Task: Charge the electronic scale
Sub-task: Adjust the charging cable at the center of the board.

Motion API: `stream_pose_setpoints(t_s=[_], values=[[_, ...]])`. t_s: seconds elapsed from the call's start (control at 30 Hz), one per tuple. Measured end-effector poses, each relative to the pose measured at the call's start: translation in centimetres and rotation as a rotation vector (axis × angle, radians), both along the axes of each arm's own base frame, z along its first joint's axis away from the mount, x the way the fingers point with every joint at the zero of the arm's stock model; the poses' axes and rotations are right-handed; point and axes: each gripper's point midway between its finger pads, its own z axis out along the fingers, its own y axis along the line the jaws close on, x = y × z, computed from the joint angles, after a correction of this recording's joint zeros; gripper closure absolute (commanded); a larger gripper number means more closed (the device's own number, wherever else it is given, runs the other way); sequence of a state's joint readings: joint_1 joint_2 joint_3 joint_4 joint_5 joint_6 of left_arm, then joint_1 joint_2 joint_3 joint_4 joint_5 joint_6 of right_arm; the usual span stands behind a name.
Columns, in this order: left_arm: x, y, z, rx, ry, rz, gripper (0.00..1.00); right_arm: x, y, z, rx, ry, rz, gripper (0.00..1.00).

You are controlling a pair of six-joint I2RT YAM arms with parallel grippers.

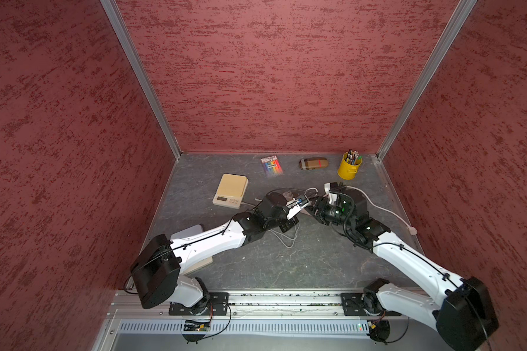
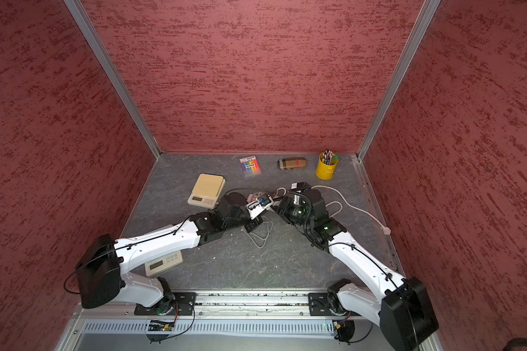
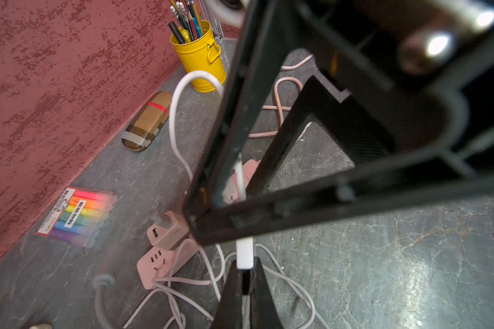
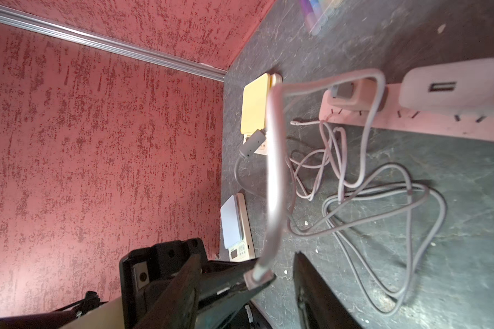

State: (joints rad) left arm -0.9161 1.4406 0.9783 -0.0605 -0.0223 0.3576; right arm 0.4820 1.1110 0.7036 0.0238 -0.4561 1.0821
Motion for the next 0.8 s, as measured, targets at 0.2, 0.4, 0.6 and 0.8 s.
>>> stream_pose_setpoints(t_s=[0.2,0.4,0.6,0.8], values=[[0.1,-0.1,-0.6,0.072,-0.067,0.01,1.0,0.1,0.2,-0.7,-0.014,0.027,-0.003,0.63],[0.2,0.0,-1.4,0.146,-0.121,0.017,1.0,0.4,0.3,-1.9,-0.029,0.065,-0.009,0.69],[0.6,0.3,-1.9,0.19,-0.149,0.037,1.0,0.6,0.5,-2.9,-0.039,0.095,-0.008,0.66],[1.3,0.6,-2.3,0.224,-0.177,0.073,1.0,0.8,0.6,-3.7,-0.032,0.13,-0.01,0.82]])
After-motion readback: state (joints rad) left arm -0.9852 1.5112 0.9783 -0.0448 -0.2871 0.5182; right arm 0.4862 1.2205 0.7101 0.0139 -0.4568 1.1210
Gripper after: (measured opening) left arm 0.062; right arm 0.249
